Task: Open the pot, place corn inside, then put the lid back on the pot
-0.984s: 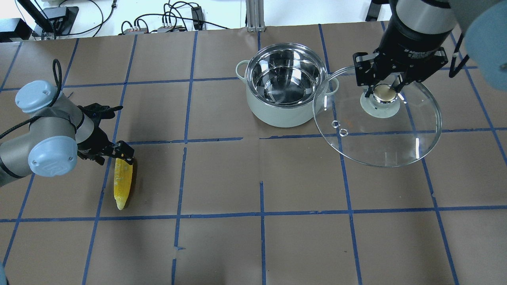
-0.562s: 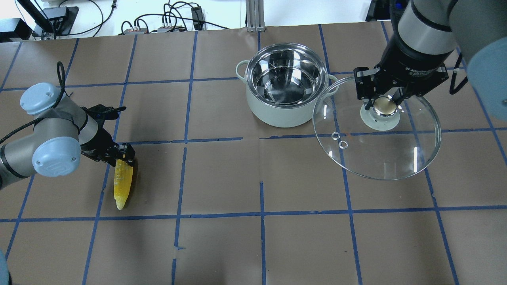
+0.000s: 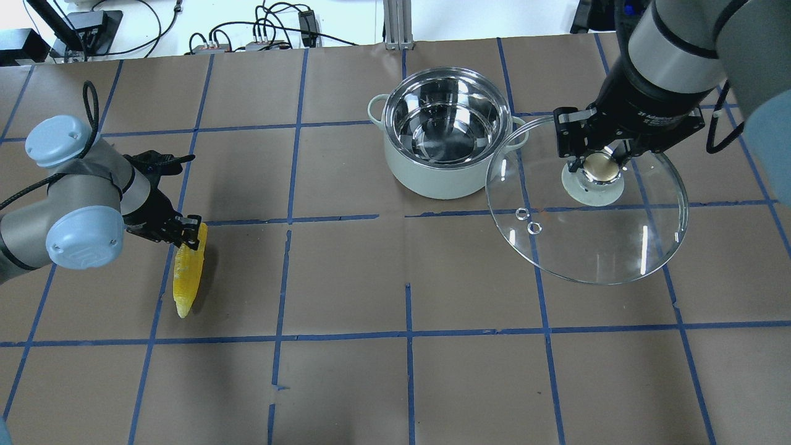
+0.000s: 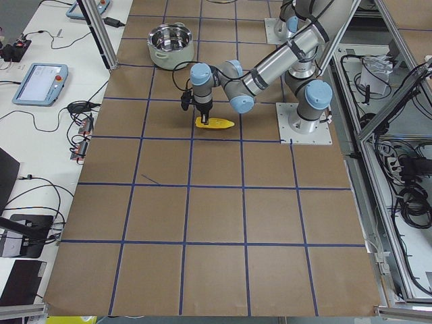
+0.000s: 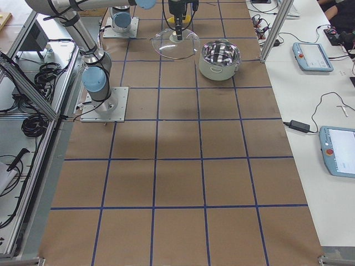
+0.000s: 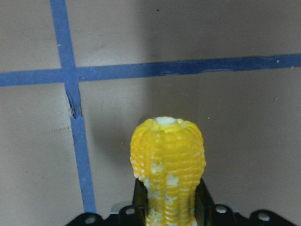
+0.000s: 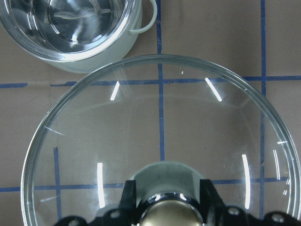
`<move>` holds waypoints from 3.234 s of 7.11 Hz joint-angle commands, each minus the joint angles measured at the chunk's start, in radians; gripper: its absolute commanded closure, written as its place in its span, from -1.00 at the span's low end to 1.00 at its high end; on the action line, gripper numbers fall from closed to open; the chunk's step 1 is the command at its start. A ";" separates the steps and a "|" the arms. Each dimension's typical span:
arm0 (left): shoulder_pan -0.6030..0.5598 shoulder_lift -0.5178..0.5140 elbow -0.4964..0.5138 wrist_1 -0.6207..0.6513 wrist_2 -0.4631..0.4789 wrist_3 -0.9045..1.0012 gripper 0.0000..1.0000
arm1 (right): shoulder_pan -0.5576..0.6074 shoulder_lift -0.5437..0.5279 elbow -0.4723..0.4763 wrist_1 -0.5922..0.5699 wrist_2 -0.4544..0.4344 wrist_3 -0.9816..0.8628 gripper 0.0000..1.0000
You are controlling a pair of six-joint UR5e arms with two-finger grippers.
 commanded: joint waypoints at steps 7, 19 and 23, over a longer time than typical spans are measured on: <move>-0.564 -0.184 0.659 -0.292 -0.065 -0.468 0.64 | -0.001 0.006 -0.018 -0.003 0.009 -0.006 0.72; -0.621 -0.506 1.128 -0.388 -0.009 -0.573 -1.00 | -0.001 0.011 -0.021 -0.007 0.008 -0.009 0.72; -0.397 -0.224 0.898 -0.618 -0.024 -0.434 -1.00 | 0.026 0.203 -0.191 -0.029 0.016 0.040 0.72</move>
